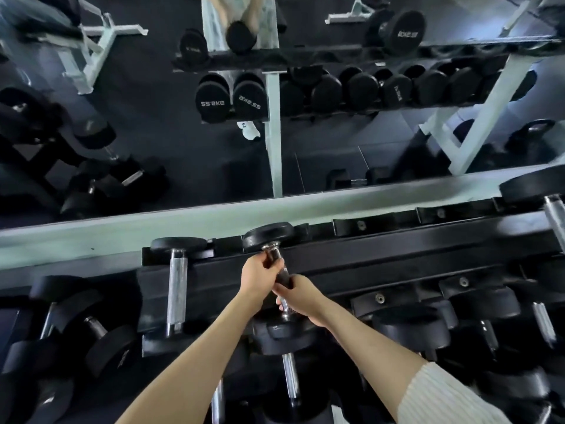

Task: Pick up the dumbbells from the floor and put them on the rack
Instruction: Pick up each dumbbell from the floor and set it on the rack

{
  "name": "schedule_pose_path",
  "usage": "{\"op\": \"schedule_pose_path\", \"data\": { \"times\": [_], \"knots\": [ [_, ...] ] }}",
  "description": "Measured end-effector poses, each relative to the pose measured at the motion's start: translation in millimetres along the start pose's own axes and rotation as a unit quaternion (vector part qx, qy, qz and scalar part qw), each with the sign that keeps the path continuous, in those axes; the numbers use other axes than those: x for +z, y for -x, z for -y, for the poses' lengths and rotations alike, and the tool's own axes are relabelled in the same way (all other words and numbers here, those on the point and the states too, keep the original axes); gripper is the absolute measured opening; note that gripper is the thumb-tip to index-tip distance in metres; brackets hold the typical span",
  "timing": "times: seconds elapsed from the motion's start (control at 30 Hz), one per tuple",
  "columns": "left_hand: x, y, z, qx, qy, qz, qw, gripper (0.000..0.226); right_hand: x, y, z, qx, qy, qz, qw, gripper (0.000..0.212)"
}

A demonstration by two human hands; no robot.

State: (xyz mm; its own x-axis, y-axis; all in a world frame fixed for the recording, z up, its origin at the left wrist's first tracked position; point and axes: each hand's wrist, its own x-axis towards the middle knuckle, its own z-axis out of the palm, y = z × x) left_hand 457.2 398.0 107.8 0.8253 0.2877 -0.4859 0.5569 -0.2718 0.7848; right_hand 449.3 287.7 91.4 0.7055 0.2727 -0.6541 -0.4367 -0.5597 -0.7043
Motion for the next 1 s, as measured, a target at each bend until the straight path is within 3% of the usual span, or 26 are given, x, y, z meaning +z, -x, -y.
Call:
{"op": "schedule_pose_path", "data": {
  "times": [0.13, 0.43, 0.67, 0.73, 0.8, 0.87, 1.0],
  "knots": [
    [3, -15, 9, -0.008, 0.012, 0.002, 1.000, 0.017, 0, -21, -7, 0.006, 0.031, 0.013, 0.999, 0.047],
    [6, -12, 11, -0.004, -0.003, 0.008, 1.000, 0.024, -4, -16, -5, 0.020, -0.022, 0.026, 0.999, 0.023],
    [3, 1, -8, -0.024, -0.076, 0.010, 0.997, 0.019, -12, -4, -6, -0.012, 0.055, -0.074, 0.996, 0.029],
    [3, 10, -19, -0.011, -0.123, 0.005, 0.992, 0.019, -22, 10, -8, -0.014, 0.051, -0.096, 0.994, 0.020],
    [8, 20, -29, 0.006, -0.146, 0.001, 0.989, 0.019, -34, 28, -15, -0.004, 0.026, -0.102, 0.994, 0.033],
    [23, 28, -39, 0.008, -0.133, 0.030, 0.991, 0.007, -47, 48, -25, 0.004, 0.011, -0.131, 0.991, 0.047],
    [76, 51, -54, 0.042, -0.144, 0.121, 0.981, 0.021, -75, 95, -64, 0.022, -0.009, -0.194, 0.981, 0.048]
  ]
}}
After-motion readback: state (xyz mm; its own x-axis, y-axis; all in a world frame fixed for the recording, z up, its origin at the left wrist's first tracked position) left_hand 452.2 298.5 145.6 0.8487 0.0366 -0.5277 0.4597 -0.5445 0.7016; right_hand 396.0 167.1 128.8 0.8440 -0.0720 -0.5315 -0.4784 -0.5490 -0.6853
